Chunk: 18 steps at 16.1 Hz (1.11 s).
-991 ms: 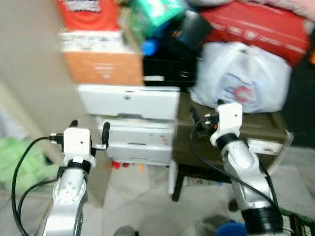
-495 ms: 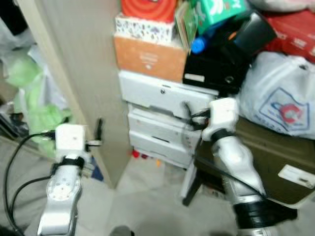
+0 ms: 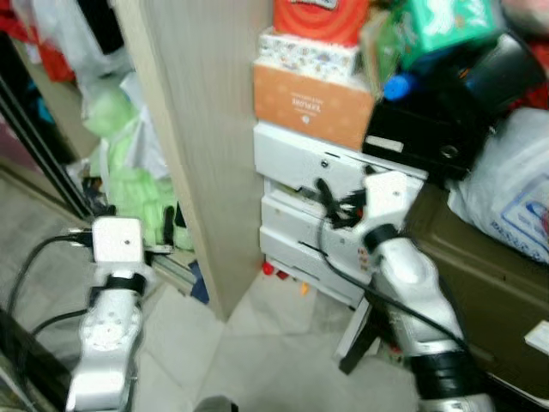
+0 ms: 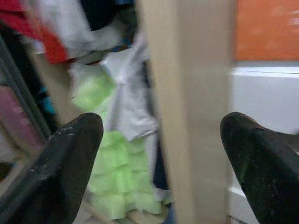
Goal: Clean up the room
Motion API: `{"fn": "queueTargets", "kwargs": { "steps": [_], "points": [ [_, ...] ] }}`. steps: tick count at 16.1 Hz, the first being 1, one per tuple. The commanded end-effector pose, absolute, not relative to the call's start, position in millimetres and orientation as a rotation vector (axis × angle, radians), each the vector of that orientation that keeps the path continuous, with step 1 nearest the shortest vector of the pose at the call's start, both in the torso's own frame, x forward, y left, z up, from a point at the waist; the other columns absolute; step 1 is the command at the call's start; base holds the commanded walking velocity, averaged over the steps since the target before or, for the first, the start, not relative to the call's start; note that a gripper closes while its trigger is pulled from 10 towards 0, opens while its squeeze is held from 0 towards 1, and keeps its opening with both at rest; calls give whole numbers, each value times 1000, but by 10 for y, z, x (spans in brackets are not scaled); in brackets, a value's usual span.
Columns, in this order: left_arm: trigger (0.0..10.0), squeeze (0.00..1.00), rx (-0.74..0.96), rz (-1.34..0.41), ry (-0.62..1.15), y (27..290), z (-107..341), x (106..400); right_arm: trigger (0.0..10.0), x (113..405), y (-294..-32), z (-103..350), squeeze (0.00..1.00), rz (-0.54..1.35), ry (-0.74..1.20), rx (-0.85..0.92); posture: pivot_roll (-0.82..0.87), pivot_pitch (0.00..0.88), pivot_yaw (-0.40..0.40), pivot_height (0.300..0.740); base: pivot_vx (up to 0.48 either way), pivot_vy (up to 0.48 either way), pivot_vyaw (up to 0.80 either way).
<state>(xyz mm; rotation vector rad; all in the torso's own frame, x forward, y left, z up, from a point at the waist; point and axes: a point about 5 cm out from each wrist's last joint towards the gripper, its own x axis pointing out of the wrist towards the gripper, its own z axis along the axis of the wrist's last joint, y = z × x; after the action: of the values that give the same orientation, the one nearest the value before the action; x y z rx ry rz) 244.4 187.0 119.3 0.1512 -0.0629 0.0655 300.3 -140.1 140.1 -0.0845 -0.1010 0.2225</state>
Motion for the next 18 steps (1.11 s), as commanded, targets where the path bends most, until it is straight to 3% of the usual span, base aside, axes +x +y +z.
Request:
{"fn": "queueTargets", "kwargs": {
  "steps": [1,5,18],
  "points": [
    [10000,0,154,68,-76,1886,1228,2461,10000,3006,-1419,1424,0,204,-112,-77,-41,0,-21,740,0,0,0],
    [10000,0,151,43,-82,1872,1225,2473,10000,2961,-1407,1376,0,196,-104,-89,-48,0,-9,740,0,0,0],
    [10000,0,143,39,-88,1845,1211,2476,10000,2997,-1363,1411,0,243,-115,-74,-41,0,-29,740,266,0,0]
  ]
}}
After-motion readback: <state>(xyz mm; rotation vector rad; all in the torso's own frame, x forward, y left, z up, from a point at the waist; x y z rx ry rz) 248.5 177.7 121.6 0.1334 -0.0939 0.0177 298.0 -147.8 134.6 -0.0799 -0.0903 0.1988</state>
